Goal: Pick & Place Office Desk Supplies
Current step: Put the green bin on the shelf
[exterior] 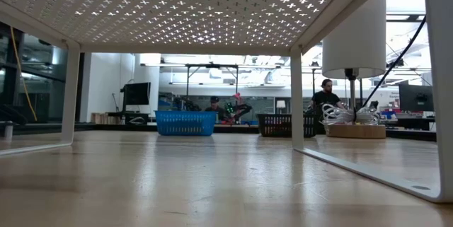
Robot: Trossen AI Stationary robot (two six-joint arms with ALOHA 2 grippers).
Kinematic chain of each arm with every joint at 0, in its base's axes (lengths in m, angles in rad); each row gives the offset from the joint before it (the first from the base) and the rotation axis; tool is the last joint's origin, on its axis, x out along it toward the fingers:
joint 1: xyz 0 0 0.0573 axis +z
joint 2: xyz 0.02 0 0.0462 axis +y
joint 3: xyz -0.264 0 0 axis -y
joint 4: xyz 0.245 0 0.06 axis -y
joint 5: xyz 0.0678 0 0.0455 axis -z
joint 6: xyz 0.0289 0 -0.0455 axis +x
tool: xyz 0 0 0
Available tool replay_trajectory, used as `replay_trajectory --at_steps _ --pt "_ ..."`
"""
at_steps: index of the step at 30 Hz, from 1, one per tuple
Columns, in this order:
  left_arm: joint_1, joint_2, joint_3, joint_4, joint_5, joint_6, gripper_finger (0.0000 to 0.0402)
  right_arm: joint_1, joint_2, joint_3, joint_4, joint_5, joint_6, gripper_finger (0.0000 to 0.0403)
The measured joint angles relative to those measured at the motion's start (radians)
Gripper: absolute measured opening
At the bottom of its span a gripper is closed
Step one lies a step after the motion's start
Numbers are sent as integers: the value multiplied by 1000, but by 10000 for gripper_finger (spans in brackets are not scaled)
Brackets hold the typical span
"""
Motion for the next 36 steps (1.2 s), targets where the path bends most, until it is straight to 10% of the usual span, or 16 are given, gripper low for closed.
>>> replay_trajectory --at_steps 36 --pt "-9 0 0 -50 109 119 88 -15 0 0 56 -69 -120 3"
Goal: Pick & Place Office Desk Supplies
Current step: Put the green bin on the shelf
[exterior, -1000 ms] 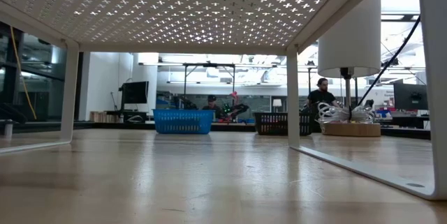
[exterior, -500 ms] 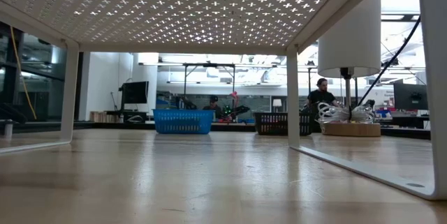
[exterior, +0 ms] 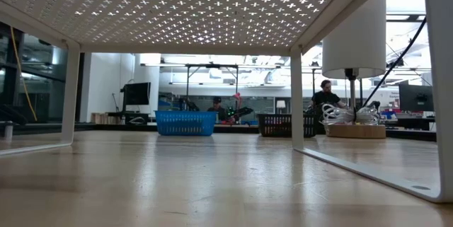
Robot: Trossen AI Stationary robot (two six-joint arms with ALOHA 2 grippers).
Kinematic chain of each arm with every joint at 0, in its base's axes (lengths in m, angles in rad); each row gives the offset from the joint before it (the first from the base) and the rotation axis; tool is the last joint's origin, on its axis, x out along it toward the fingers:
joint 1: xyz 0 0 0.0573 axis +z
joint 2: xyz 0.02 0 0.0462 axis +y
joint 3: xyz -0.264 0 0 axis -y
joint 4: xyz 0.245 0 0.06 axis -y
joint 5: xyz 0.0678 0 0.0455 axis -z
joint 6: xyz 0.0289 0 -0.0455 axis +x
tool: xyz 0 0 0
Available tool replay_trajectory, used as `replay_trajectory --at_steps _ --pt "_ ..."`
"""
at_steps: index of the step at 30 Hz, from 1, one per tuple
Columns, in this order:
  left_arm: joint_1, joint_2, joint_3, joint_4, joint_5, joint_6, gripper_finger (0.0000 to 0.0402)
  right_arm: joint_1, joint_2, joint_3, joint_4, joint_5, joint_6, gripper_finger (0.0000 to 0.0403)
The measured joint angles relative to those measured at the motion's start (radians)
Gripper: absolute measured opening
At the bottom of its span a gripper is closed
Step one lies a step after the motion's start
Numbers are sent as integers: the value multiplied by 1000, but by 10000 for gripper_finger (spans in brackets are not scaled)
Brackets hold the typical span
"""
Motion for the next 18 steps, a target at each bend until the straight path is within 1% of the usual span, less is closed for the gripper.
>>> replay_trajectory --at_steps 6,9,13,18 --pt "-8 0 0 -2 -6 -1 40 0 0 0 0 3 0 3" --pt "-8 0 -1 -5 -6 -1 23 -1 0 0 0 11 -1 3" --pt "-8 0 -1 -3 -6 2 7 -1 0 0 0 21 -2 3" --pt "-8 0 -1 3 -9 19 3 -1 0 0 0 21 -2 3"
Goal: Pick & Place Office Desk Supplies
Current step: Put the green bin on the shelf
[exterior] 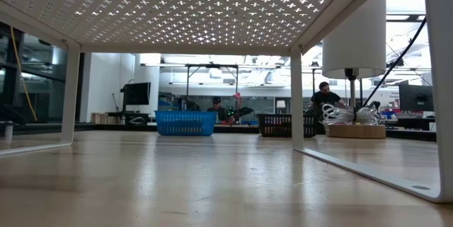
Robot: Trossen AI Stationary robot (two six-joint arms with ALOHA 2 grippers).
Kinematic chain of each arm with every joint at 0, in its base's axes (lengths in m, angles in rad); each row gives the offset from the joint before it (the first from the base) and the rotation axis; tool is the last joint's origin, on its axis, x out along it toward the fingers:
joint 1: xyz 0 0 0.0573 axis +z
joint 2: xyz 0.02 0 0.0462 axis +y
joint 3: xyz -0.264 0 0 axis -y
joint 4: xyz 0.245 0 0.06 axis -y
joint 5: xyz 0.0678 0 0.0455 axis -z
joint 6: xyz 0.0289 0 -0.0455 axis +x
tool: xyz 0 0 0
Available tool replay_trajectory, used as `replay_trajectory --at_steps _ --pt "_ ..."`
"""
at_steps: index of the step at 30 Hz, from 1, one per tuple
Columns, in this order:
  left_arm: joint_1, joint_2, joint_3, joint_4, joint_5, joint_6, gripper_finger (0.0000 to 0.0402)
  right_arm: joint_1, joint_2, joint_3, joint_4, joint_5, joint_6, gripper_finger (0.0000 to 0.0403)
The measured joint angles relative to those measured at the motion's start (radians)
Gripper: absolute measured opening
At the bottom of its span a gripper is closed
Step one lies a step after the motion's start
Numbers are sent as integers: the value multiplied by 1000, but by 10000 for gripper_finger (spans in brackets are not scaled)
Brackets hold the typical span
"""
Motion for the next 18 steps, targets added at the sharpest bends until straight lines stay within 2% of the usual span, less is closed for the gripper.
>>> replay_trajectory --at_steps 13,18 --pt "0 0 0 6 -3 13 1 0 0 0 15 0 2 4" --pt "0 0 0 6 -4 13 1 0 0 0 20 2 6 24"
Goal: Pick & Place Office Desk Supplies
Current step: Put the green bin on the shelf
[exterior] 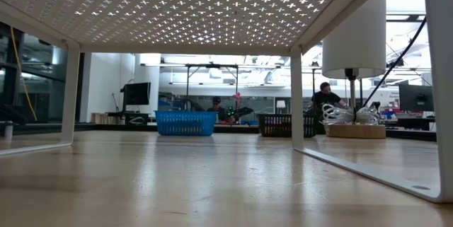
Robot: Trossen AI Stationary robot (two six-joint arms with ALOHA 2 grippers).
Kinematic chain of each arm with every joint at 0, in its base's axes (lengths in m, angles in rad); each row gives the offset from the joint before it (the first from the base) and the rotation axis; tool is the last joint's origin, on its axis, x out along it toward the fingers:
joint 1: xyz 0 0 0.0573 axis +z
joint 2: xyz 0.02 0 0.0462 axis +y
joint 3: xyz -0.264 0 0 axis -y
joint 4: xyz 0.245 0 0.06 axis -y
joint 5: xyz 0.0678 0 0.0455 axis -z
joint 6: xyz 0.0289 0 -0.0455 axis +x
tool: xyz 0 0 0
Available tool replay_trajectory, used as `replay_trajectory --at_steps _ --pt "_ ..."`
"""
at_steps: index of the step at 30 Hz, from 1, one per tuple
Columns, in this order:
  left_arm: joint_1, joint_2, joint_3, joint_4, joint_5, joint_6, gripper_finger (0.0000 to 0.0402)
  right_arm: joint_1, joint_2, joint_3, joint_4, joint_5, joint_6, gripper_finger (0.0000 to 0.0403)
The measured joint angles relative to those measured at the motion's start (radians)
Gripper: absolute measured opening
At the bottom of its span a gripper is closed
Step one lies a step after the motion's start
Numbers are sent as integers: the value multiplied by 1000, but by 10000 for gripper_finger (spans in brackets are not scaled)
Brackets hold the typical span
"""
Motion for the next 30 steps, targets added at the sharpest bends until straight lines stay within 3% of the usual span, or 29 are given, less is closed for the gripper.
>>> replay_trajectory --at_steps 13,30 --pt "2 0 0 0 -3 -1 1 0 0 0 11 9 29 78" --pt "2 0 0 -10 -3 -3 0 1 0 0 16 52 76 92"
